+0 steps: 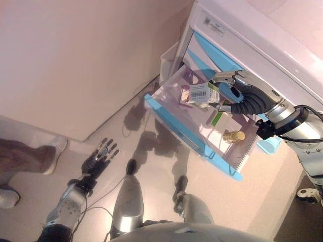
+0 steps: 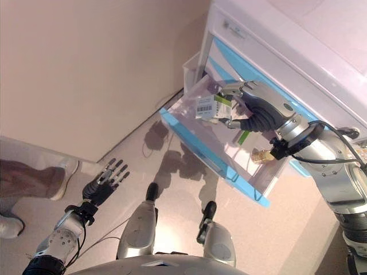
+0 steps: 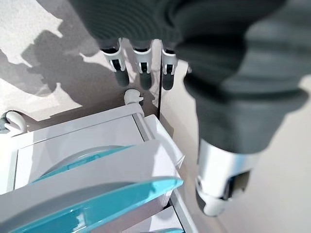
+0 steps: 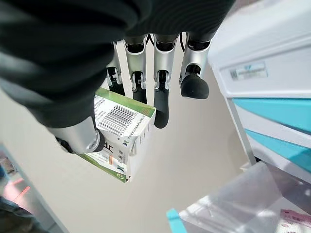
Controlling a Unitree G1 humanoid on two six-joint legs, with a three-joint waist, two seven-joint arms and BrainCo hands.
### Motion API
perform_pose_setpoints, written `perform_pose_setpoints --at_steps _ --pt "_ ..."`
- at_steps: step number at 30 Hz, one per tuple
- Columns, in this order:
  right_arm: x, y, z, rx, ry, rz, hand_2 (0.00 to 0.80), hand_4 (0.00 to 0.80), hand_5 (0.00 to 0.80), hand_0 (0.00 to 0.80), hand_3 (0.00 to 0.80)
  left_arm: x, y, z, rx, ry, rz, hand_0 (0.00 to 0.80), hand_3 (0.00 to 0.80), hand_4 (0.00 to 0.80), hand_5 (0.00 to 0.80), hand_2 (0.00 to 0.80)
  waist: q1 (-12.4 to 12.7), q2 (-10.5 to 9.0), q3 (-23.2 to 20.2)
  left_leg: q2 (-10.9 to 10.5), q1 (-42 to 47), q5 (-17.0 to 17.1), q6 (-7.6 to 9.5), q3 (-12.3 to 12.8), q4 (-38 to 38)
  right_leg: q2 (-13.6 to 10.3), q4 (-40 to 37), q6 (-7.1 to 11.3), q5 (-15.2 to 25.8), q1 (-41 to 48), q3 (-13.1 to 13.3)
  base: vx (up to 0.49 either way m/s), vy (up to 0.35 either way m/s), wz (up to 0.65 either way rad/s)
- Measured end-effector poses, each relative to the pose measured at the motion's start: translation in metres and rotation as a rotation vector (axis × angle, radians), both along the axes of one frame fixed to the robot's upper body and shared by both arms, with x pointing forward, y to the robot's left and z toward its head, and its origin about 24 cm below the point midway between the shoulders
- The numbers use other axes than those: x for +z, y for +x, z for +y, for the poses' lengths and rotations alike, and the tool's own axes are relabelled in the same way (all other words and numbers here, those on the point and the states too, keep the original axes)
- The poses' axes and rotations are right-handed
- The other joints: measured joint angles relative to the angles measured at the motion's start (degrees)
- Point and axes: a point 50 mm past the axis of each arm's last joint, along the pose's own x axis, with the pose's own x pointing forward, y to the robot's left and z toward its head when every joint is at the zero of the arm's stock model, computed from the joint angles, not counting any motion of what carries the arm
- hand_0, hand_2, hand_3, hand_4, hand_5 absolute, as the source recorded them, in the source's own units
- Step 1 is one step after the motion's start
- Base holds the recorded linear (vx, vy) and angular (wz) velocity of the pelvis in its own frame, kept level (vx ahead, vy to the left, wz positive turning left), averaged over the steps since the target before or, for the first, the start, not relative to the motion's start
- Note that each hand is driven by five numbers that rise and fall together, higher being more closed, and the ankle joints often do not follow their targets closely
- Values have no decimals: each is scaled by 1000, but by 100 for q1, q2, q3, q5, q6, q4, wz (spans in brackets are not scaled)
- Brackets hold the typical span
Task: Open the drawer and pick up the medicine
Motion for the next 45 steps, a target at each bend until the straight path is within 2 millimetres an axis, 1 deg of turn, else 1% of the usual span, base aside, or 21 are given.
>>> perform_pose_setpoints --at_steps 3,6,7,11,16,22,26,28,32,34,37,40,45 --pt "2 -4 1 27 4 1 800 800 800 800 800 -9 -9 -2 11 -10 37 0 0 0 0 0 -100 82 -168 14 46 3 6 31 -69 8 -3 0 0 -9 30 43 19 -8" --pt "3 -9 1 42 14 -4 800 800 800 800 800 -13 -13 -7 18 -32 49 0 0 0 0 0 -100 149 -278 28 179 28 -3 149 -168 12 -3 1 0 7 132 46 17 -15" --pt "5 -10 0 42 17 -10 800 800 800 800 800 -14 -14 -9 17 -34 50 0 0 0 0 0 -127 163 -321 28 186 28 -3 154 -174 11 -6 1 0 8 138 66 34 -9" --pt "7 -13 0 67 41 -9 800 800 800 800 800 -18 -19 -10 18 -32 71 0 0 0 0 0 -246 172 -516 27 285 48 -9 175 -282 9 -11 1 -1 45 151 63 31 -3" --pt "6 -15 -5 49 60 0 800 800 800 800 800 -29 -30 -11 41 -48 122 0 0 0 0 0 -272 212 -675 35 591 85 -15 281 -515 4 -104 7 -4 223 186 55 30 -7" --pt "7 -15 -6 46 81 -13 800 800 800 800 800 -35 -38 -17 52 -74 144 0 0 0 0 0 -350 300 -819 38 767 201 -27 300 -777 15 -129 8 -3 243 254 14 4 -5" --pt "16 -18 -10 33 97 -58 800 800 800 800 800 -37 -39 -18 55 -77 150 0 0 0 0 0 -386 308 -850 42 895 249 -28 349 -907 20 -195 9 -3 321 271 16 1 -4" --pt "21 -22 -10 47 101 -73 800 800 800 800 800 -38 -40 -18 57 -78 155 0 0 0 0 0 -394 308 -877 42 962 267 -23 399 -975 14 -197 10 -3 334 298 32 0 -7" --pt "27 -24 -10 53 120 -97 800 800 800 800 800 -43 -45 -18 70 -85 184 0 0 0 0 0 -438 301 -1125 42 1022 284 -27 438 -1074 19 -232 12 -4 348 308 47 5 -3" --pt "28 -24 -10 51 128 -104 800 800 800 800 800 -45 -45 -20 72 -92 187 0 0 0 0 0 -445 306 -1181 40 1110 284 -28 443 -1111 19 -293 25 0 439 301 56 6 -2" --pt "30 -22 -11 43 156 -106 800 800 800 800 800 -47 -48 -19 76 -93 201 0 0 0 0 0 -448 306 -1249 40 1174 294 -26 499 -1177 17 -300 29 -3 452 322 51 -4 -5" --pt "34 -20 -13 7 187 -118 800 800 800 800 800 -51 -54 -18 84 -93 223 0 0 0 0 0 -454 309 -1266 40 1187 295 -25 500 -1178 18 -301 30 -2 458 349 39 -10 -4" --pt "47 -13 -20 -66 219 -173 800 800 800 800 800 -54 -59 -18 88 -93 246 0 0 0 0 0 -443 308 -1269 39 1261 294 -25 509 -1195 17 -321 31 -2 518 354 37 -15 -1"
